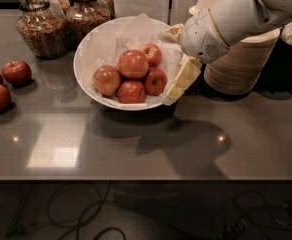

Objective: Pick apple from white bowl

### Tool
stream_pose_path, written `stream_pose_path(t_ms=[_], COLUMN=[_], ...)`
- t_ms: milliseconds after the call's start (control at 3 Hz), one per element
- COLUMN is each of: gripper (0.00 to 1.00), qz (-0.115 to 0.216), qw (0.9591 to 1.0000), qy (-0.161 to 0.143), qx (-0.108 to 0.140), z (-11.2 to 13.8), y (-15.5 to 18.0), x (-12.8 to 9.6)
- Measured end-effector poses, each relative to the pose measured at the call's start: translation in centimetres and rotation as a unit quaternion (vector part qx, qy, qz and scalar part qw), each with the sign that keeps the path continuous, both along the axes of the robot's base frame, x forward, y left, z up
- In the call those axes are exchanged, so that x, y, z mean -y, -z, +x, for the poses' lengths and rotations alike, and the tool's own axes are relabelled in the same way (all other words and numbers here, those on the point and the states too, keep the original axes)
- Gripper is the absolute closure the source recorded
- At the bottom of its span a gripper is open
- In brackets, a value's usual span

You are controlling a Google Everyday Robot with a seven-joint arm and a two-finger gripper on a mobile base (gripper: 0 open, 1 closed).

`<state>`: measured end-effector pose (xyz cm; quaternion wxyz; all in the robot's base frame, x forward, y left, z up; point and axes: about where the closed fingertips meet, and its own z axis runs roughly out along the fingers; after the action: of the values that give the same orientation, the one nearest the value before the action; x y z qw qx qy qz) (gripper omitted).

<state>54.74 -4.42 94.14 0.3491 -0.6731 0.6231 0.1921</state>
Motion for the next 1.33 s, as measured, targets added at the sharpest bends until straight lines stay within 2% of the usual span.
stream_pose_path(t_ms=[333, 667, 1000, 1333], gripper=[0.00, 0.05, 0.06, 0.04], qz=[0.030, 0.050, 0.062, 0.072], qw=[0.9994, 0.9983, 0.9972, 0.9965], qy=[-0.016, -0.030, -0.042, -0.042], qx=[0.007, 0.010, 0.008, 0.005], z=[1.6, 3.0, 4.3, 5.1], y=[0.6, 0.9, 1.2, 1.5], x=[-2.0, -3.6, -5.2, -5.6])
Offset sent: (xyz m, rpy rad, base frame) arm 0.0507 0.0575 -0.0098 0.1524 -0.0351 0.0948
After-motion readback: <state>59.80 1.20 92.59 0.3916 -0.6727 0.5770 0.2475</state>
